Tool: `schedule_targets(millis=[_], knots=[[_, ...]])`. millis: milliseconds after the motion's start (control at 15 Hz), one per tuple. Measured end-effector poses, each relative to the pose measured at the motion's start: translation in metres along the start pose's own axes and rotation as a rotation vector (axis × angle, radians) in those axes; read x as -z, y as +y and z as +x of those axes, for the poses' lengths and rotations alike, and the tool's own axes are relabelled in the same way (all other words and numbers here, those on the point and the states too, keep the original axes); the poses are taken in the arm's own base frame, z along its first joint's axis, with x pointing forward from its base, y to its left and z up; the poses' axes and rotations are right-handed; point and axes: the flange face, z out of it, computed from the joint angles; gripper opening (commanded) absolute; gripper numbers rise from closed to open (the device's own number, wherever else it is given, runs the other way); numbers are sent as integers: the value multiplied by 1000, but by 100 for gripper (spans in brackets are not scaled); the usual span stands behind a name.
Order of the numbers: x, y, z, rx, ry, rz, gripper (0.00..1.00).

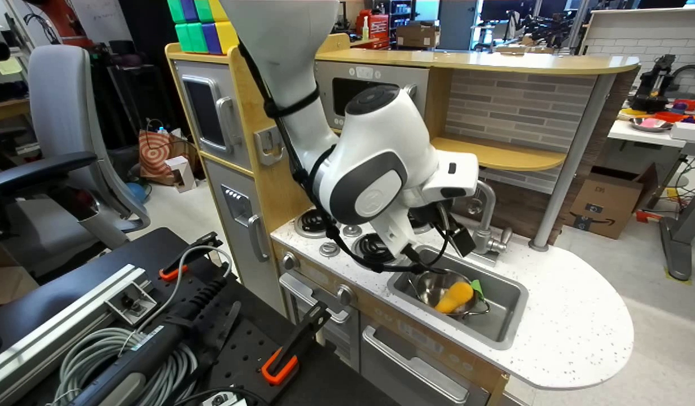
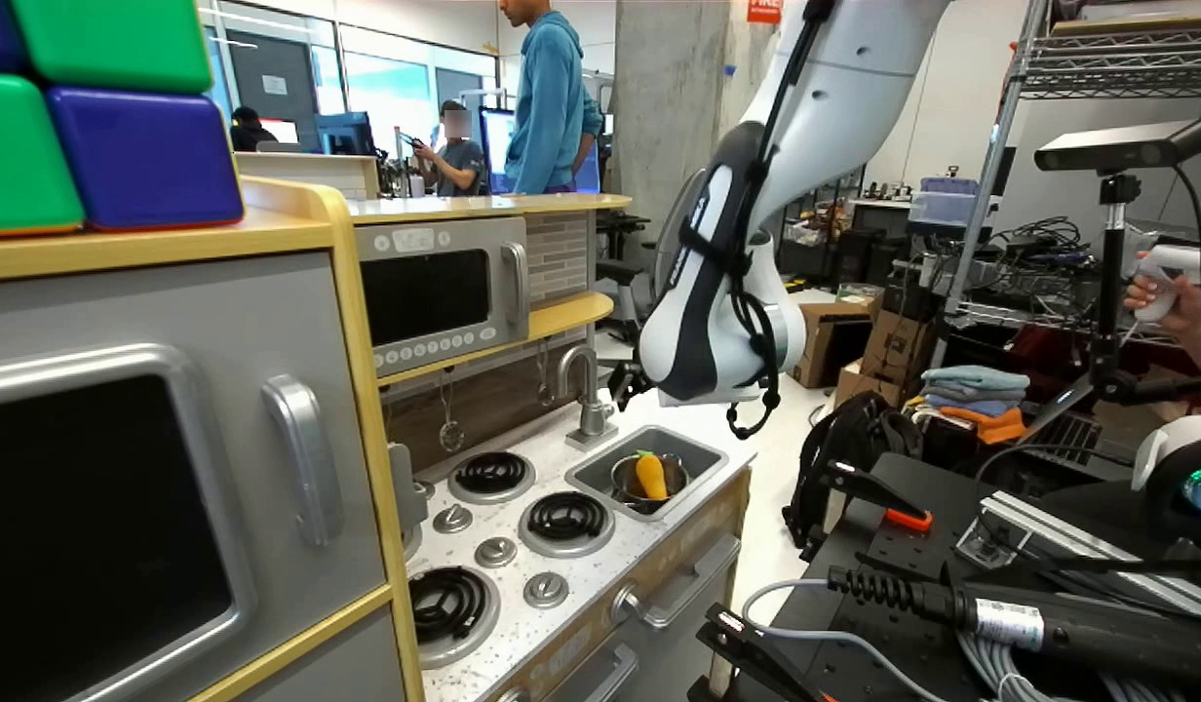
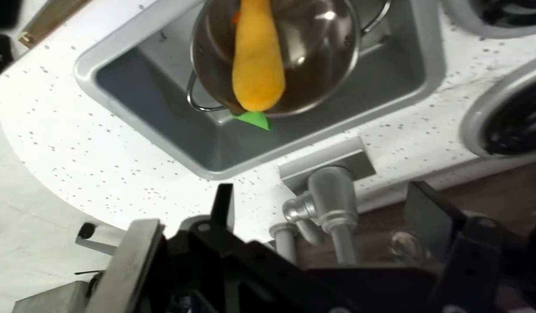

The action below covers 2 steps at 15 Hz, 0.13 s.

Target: Put the orange object in the silver pot in the sink

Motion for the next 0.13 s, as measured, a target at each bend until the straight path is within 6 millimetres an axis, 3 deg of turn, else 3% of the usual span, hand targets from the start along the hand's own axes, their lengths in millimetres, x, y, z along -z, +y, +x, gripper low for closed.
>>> schedule_targets(millis=[133], knots=[[33,-5,14,-14,-5,76,100]])
